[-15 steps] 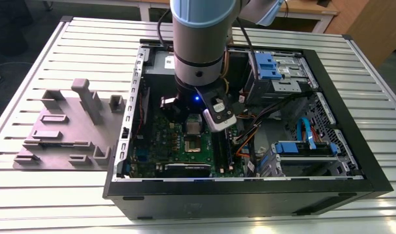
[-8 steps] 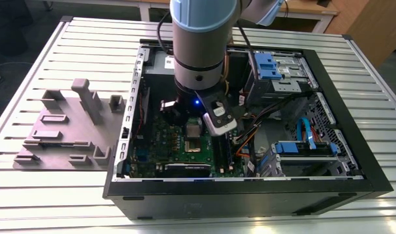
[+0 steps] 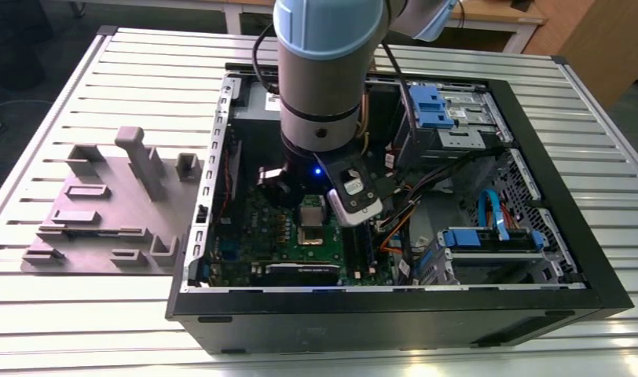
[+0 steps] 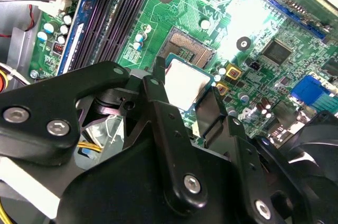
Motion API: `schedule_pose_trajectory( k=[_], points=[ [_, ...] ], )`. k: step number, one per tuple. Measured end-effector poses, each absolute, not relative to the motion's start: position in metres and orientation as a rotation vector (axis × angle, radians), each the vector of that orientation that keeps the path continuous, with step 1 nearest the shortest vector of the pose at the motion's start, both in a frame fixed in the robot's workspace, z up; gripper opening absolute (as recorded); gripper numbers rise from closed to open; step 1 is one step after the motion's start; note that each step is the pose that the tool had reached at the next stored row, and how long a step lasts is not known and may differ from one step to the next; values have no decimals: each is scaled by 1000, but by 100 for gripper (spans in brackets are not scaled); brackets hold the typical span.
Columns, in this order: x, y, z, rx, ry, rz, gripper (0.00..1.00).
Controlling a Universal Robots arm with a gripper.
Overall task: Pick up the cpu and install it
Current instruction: 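Place the cpu into insertion slot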
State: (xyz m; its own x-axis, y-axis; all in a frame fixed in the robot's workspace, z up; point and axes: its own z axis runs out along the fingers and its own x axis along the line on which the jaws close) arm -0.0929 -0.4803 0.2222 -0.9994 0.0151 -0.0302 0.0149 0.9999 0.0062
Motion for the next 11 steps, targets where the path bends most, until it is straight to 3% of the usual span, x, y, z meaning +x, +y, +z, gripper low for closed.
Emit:
schedule_pose_trajectory(
  k=[11],
  points=[
    [-93, -480, 221, 23, 3111, 10, 47]
  ],
)
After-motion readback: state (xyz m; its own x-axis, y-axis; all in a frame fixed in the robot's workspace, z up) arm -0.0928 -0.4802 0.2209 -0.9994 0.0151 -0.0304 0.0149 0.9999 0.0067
